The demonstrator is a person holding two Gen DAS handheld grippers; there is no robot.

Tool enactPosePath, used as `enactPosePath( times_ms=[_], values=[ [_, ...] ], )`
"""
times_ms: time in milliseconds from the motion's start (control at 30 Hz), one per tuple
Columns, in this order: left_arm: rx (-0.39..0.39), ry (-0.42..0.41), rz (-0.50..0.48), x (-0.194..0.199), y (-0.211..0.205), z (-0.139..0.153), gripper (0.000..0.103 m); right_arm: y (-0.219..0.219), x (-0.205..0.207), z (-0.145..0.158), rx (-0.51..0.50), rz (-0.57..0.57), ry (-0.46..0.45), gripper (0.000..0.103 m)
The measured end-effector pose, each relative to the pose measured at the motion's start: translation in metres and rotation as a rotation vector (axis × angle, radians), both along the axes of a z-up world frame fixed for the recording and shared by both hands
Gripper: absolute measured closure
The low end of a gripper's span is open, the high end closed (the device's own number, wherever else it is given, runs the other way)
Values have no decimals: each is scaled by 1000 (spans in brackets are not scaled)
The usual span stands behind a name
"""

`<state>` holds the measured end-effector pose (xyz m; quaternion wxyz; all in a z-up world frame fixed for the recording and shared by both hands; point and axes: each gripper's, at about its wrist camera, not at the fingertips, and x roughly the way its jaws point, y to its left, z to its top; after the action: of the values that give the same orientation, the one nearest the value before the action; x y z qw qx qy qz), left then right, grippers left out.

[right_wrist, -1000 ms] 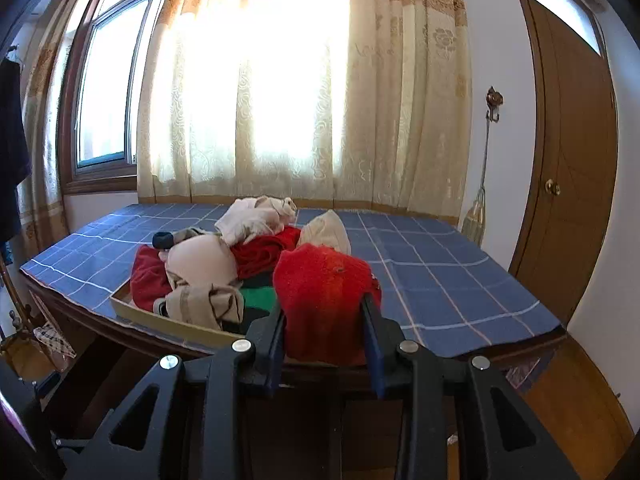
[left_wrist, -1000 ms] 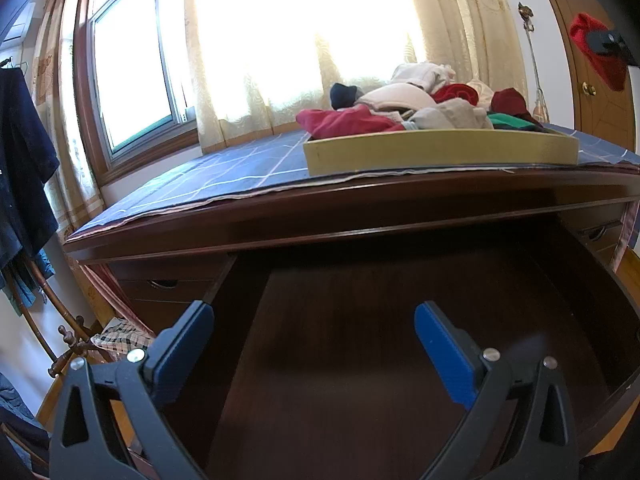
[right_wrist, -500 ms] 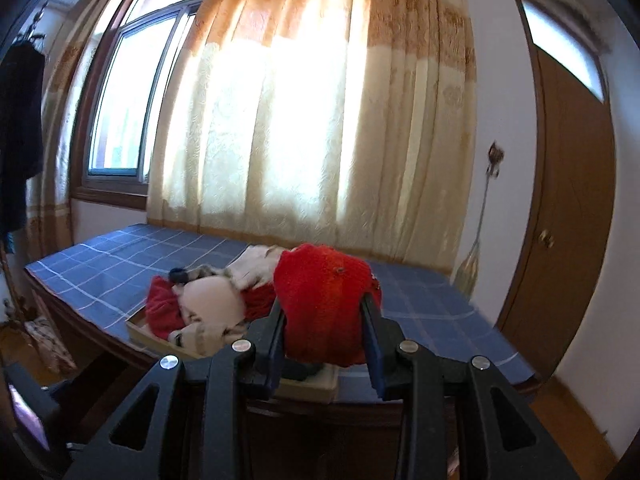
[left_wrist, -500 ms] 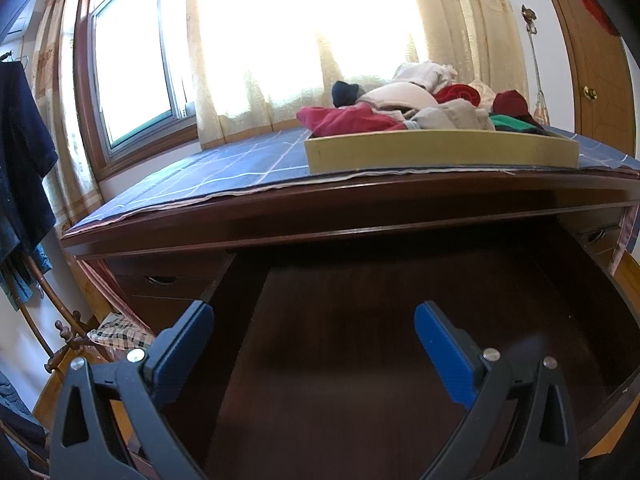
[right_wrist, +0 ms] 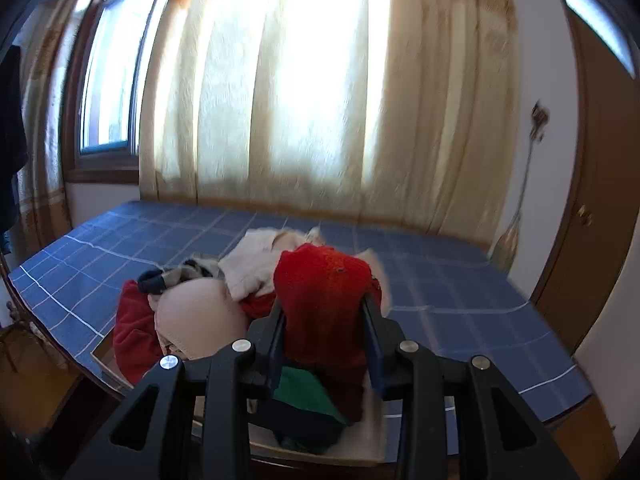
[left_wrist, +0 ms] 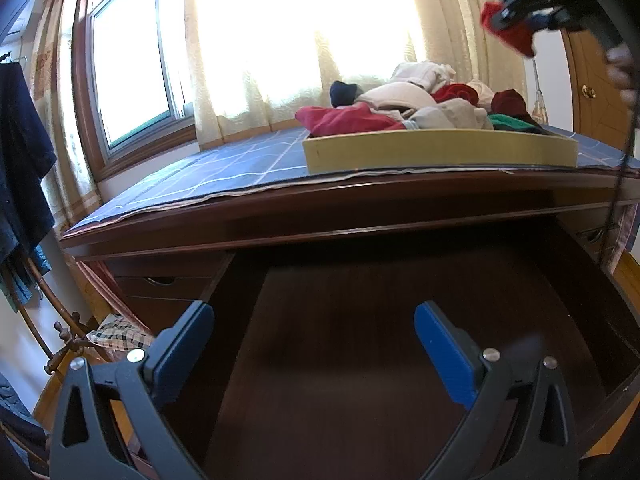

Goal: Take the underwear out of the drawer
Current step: 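Lower the red sock into the tray and open the right tool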

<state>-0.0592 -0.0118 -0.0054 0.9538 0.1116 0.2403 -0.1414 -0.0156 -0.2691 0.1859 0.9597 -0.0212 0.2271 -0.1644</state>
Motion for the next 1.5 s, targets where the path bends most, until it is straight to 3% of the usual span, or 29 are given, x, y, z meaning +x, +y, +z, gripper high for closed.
enactPosePath(
  times_ms=[133, 333, 500, 633, 800, 1033, 1267, 1500],
  values=[
    [-2, 11, -1, 2, 0, 0, 1, 14, 30, -20, 60, 103, 93, 67],
    [15, 8, -4, 0, -2, -1, 1, 40, 54, -17, 67, 176, 101, 67],
    [7, 6, -14, 0, 0, -1, 1, 36, 65, -21, 60, 145, 172, 67],
    [11, 14, -6, 2, -1, 0, 1, 20, 68, -41, 91, 104, 282, 67],
    [5, 32, -6, 5, 0, 0, 1, 14, 77, -66, 119, 83, 337, 67],
    [7, 44, 4, 6, -1, 0, 1, 10, 93, -79, 154, 32, 345, 65],
    [3, 48, 8, 4, -2, 0, 1, 24, 96, -88, 57, -14, 329, 65],
    [3, 47, 4, 5, -1, 0, 1, 16, 83, -88, 82, -2, 273, 62]
  ],
)
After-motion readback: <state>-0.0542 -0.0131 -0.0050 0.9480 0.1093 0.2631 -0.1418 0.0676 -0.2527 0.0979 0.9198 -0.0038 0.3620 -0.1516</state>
